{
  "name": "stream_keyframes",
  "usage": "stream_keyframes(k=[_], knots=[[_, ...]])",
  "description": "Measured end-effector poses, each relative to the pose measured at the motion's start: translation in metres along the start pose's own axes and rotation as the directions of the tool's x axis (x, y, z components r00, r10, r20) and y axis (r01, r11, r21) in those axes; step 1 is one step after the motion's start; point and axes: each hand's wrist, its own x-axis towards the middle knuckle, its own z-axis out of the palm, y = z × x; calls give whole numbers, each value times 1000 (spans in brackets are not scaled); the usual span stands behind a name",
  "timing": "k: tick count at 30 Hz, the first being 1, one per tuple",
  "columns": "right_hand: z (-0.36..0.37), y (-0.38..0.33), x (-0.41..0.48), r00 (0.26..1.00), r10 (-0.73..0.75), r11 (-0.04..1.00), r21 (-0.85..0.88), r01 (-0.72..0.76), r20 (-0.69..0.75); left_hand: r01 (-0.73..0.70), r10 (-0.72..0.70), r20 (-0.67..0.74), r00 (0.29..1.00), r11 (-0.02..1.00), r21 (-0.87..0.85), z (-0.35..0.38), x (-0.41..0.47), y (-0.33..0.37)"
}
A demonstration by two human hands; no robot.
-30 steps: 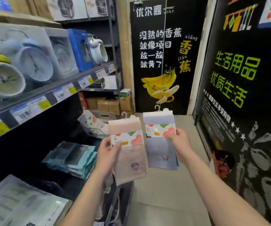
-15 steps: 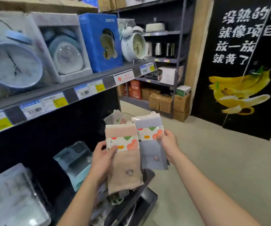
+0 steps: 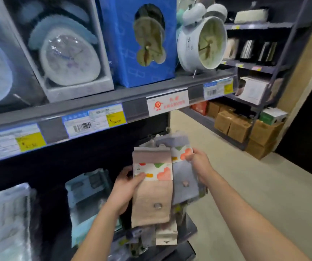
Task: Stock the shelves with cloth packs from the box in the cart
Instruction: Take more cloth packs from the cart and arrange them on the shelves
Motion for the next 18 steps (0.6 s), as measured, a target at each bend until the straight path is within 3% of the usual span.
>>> stream_keyframes(k=[9,18], knots=[[33,12,84,978,19,1000,13,-22,205,33,-57,-227,972,993,-110,17,25,-9],[34,94,156,910,-17,970,-214,115,413,-20,-37,-212,977,966,-259,74,42,23]])
